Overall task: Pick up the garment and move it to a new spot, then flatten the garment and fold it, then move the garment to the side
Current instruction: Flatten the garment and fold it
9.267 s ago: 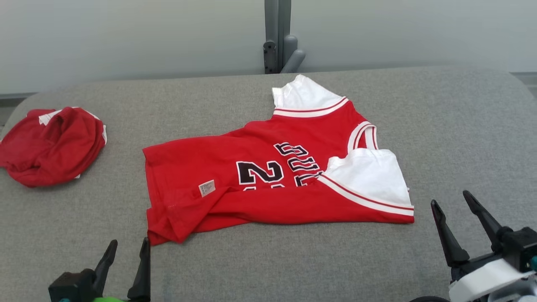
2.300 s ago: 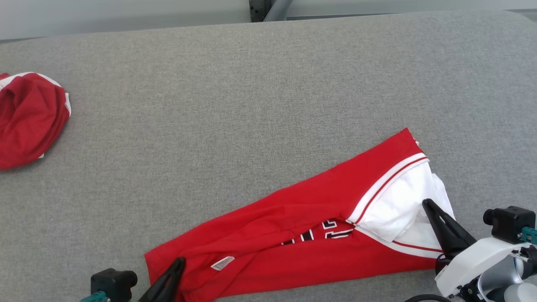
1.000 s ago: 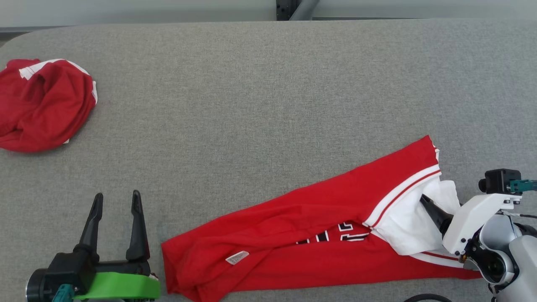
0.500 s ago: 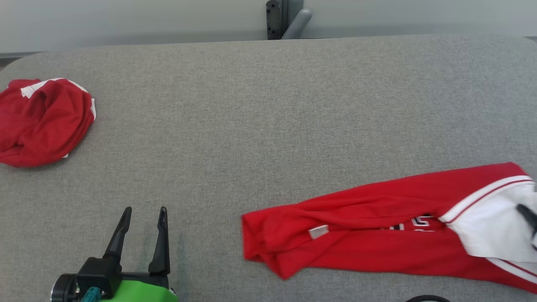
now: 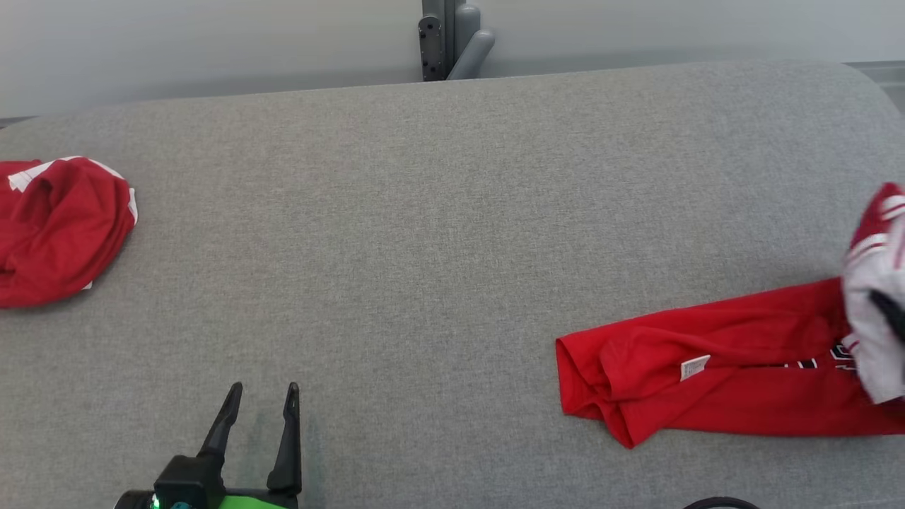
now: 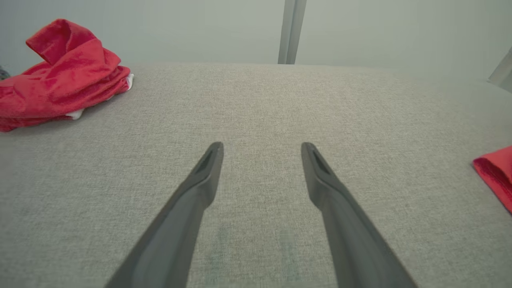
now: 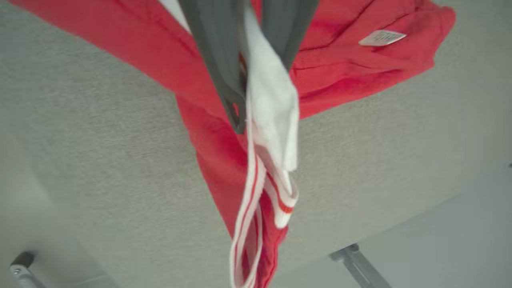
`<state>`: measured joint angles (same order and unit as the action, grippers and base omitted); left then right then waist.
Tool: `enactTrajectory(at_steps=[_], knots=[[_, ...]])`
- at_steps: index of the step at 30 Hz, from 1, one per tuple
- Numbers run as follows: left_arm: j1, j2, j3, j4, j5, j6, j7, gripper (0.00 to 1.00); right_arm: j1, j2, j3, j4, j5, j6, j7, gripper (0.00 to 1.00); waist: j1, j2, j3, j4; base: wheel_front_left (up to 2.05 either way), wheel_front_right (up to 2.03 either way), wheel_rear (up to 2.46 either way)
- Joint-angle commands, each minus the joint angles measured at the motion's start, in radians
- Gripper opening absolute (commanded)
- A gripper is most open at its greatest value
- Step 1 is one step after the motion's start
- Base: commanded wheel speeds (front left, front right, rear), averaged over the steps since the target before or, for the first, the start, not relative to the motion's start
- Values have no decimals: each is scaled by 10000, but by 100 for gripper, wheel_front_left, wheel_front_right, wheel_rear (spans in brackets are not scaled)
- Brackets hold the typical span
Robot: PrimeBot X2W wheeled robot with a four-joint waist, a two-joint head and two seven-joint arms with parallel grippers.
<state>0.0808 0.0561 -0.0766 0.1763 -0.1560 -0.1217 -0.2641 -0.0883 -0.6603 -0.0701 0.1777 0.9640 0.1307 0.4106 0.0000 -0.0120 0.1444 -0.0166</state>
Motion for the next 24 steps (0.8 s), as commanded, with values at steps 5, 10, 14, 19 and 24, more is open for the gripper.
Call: enactTrajectory(at_steps=[5,10,14,19,24], knots=[[223,152,19,679,269,-23,1,100,755,1645,1174,-2430,-1526,4,452,0,0,120,-107,-342,0,0,0],[30,118,56,1006,342,-24,1,100,301,3640,1775,-2418,-3208,1,498,0,0,120,-110,-452,0,0,0],[-137,71,43,1167,335,34,1,100,-119,5062,2139,-1559,-4677,1,159,0,0,120,-117,-384,0,0,0],[-249,36,52,1303,250,58,1,100,-445,5521,2910,-744,-5432,1,12,0,0,120,-92,-211,0,0,0],[-294,5,137,1355,248,55,1,100,-666,5443,3253,-471,-5810,1,-513,100,0,120,-45,-148,0,0,0]])
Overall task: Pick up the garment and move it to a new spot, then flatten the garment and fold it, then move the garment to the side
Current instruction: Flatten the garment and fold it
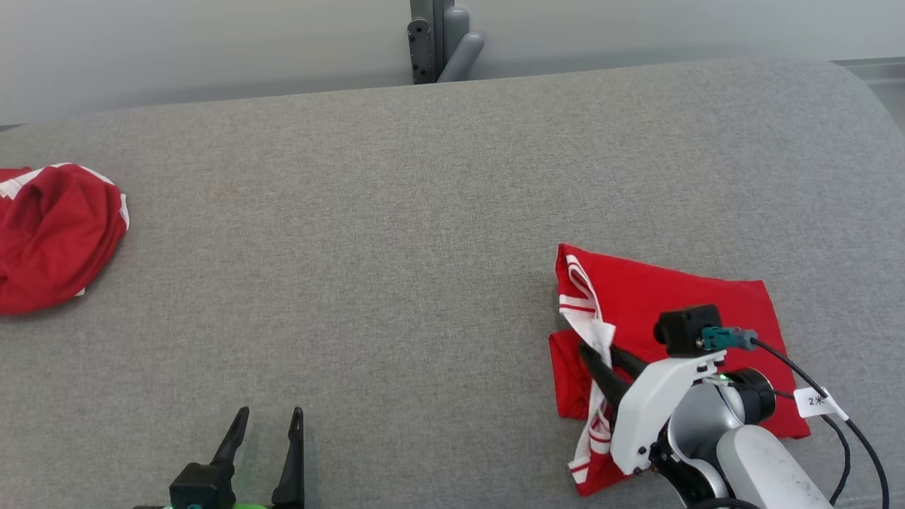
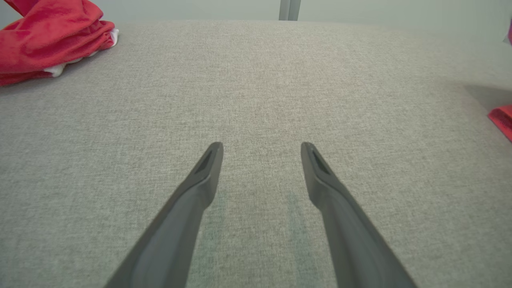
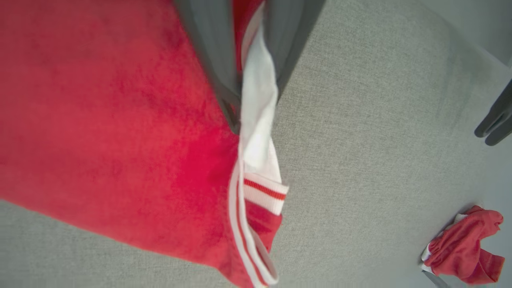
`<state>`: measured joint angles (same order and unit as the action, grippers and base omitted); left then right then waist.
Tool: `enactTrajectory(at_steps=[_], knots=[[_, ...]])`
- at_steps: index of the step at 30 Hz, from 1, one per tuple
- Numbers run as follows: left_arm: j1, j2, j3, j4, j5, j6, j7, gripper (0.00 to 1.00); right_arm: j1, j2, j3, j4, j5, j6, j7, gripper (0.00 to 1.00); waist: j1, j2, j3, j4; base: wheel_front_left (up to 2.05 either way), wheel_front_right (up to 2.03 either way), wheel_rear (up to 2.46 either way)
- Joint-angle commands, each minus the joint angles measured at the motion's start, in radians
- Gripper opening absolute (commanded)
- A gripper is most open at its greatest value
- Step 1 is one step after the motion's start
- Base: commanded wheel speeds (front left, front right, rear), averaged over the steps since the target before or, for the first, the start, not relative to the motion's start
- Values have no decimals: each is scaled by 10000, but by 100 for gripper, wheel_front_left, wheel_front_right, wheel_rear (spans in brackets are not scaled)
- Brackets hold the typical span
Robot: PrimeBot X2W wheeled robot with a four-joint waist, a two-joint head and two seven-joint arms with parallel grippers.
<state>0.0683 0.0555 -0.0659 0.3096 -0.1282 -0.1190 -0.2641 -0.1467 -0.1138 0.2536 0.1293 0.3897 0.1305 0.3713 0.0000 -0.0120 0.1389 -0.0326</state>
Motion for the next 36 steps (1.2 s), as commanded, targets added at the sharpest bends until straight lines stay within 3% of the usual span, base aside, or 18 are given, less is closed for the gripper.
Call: enactTrajectory(at_steps=[1,6,11,14,18,23,29,36], knots=[[-181,7,33,7,-47,25,1,100,-104,-23,113,6,-69,3,-260,100,0,120,13,30,0,0,0],[-157,-14,137,-149,-159,78,1,100,344,-381,210,-680,39,0,-1251,100,0,120,-16,197,0,0,0],[89,-32,464,-838,-315,138,1,100,1068,-723,-694,-1756,-788,2,-3470,100,0,120,-59,179,0,0,0],[272,-41,656,-1330,-375,216,1,100,1462,-1032,-1415,-1622,-1904,2,-4850,100,0,120,-118,121,0,0,0],[497,-36,803,-1810,-210,489,2,100,1825,-722,-2293,-783,-3149,3,-6139,100,0,120,-232,-10,0,0,0],[652,-39,646,-2234,103,665,1,100,2177,-460,-3155,-768,-4157,-1,-6362,100,0,120,-401,48,0,0,0],[730,-40,386,-2215,410,684,2,100,3044,34,-4127,-974,-4513,-4,-6369,100,0,120,-764,340,0,0,0],[947,-38,197,-1975,252,665,1,100,3311,315,-3835,-1121,-4282,-4,-6372,100,0,120,-1146,451,0,0,0]])
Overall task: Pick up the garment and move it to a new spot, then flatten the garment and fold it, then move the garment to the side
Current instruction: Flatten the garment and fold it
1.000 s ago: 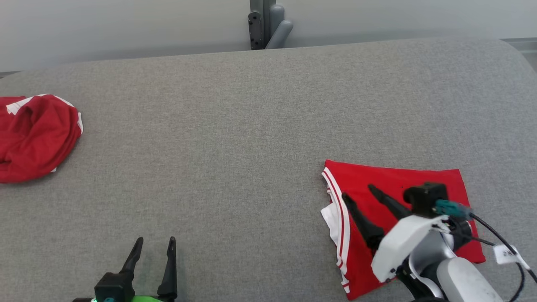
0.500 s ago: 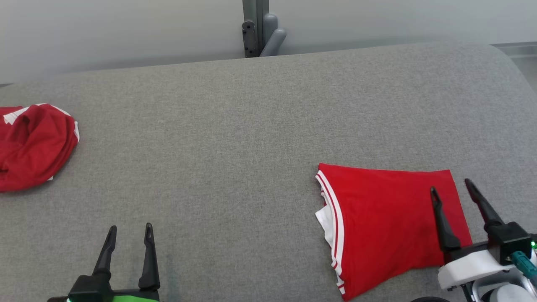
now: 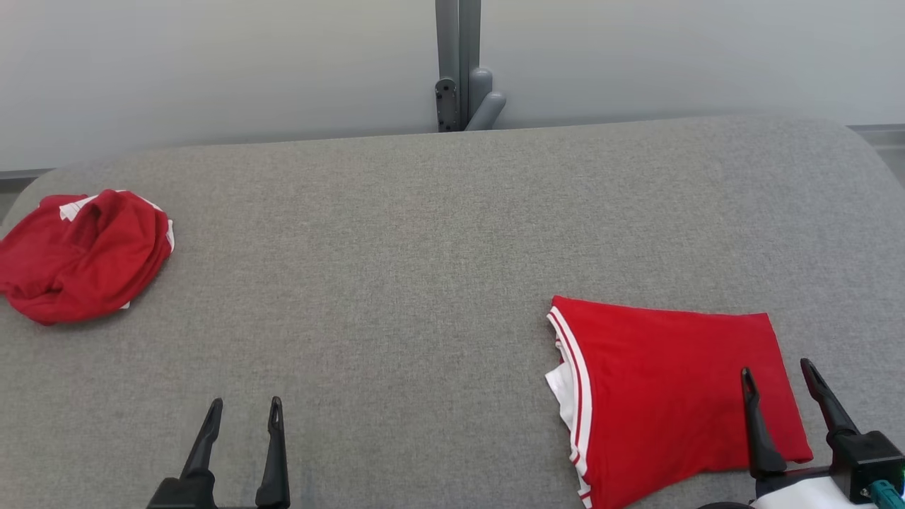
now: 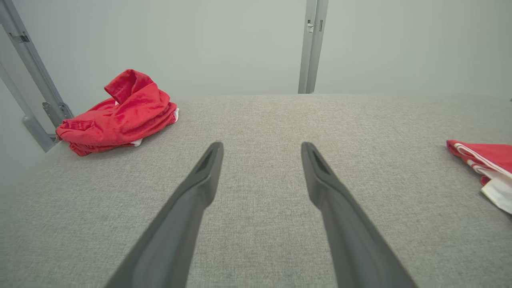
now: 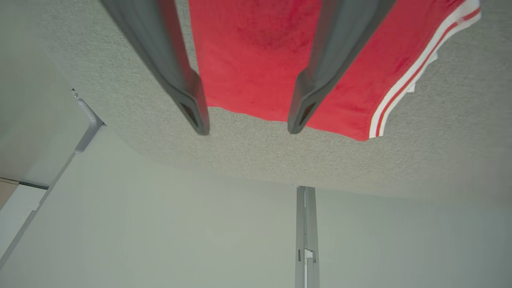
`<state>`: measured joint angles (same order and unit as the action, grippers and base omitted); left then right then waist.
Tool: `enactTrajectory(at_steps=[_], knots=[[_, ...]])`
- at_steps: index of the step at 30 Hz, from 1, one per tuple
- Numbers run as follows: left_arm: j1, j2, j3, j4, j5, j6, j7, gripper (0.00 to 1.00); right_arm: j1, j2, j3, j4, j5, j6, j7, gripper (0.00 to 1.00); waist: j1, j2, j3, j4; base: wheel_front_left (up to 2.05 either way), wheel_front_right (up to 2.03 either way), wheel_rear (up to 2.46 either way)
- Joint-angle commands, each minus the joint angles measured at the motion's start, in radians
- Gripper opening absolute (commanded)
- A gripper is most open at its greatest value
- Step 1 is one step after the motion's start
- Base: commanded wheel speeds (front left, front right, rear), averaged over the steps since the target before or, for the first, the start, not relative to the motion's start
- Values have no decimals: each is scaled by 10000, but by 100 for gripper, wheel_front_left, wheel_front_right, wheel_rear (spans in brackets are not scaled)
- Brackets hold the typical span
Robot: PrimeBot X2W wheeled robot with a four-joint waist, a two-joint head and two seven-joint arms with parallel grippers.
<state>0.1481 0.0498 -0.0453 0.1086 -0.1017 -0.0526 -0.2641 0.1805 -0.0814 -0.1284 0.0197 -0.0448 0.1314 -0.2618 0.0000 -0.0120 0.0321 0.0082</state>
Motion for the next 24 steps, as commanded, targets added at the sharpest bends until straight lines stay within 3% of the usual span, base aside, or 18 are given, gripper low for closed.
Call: enactTrajectory(at_steps=[1,16,20,22,24], knots=[[171,20,-16,53,-6,-10,1,100,-4,-4,74,-68,71,-14,-40,100,0,120,-108,44,0,0,0],[298,19,6,192,-130,53,1,100,-188,-93,397,181,305,-14,-40,100,0,120,-279,101,0,0,0],[363,17,-7,188,-222,164,1,100,-275,-127,252,1433,1139,-14,-34,100,0,120,-297,-1,0,0,0],[439,19,-10,203,-277,183,1,100,-804,-633,140,2154,1446,-22,14,100,0,120,-267,-105,0,0,0],[506,17,-45,291,-231,141,1,100,-1251,-944,419,2637,1968,-5,755,100,0,120,-217,-181,0,0,0]])
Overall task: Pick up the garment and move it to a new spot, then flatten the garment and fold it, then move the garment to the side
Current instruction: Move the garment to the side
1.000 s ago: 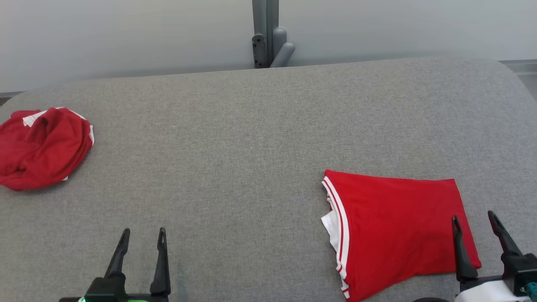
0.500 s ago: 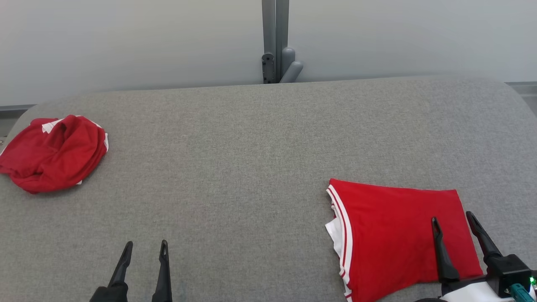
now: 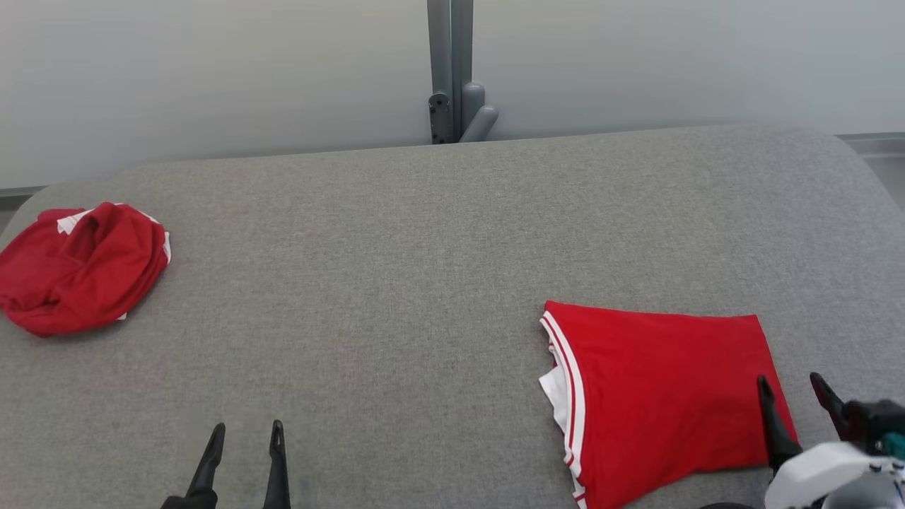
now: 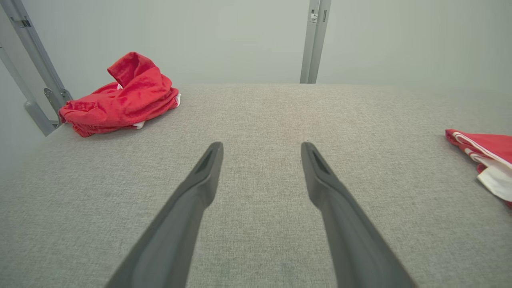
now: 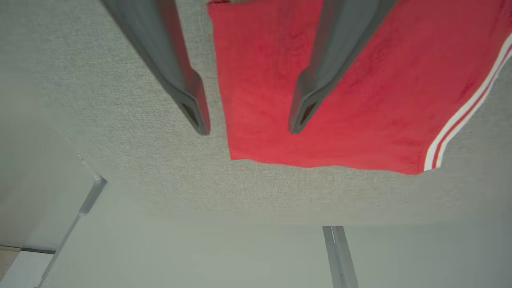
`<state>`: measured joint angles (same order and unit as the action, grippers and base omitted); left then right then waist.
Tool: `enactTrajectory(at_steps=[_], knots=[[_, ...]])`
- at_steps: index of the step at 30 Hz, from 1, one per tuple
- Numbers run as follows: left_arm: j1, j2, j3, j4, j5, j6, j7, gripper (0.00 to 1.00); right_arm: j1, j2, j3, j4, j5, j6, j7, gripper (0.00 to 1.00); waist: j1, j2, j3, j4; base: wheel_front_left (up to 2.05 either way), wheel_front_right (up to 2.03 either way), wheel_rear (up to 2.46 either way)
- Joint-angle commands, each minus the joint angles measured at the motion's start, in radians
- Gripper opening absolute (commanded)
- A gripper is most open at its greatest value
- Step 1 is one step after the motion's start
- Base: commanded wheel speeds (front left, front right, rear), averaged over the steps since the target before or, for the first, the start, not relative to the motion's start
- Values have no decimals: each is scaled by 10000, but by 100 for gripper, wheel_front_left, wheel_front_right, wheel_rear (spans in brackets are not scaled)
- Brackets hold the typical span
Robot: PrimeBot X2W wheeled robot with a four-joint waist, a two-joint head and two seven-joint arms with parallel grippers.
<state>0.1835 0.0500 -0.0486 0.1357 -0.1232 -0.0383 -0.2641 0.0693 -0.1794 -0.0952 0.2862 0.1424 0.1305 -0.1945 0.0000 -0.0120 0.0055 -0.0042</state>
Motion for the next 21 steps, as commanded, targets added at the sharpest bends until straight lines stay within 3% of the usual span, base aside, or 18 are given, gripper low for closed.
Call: enactTrajectory(at_steps=[1,6,10,21], knots=[[163,17,-9,86,10,-11,1,100,-360,-118,149,120,523,3,698,100,0,120,97,-88,0,0,0],[-163,15,-3,226,40,-28,1,100,-1315,-1298,655,16,2323,-6,4006,100,0,120,511,-109,0,0,0],[-327,15,-106,586,79,-163,1,100,-1841,-1782,679,568,2356,2,5757,100,0,120,746,-4,0,0,0],[-645,21,2,814,202,-259,1,100,-2712,-1382,587,1851,2835,2,6386,100,0,120,978,447,0,0,0]])
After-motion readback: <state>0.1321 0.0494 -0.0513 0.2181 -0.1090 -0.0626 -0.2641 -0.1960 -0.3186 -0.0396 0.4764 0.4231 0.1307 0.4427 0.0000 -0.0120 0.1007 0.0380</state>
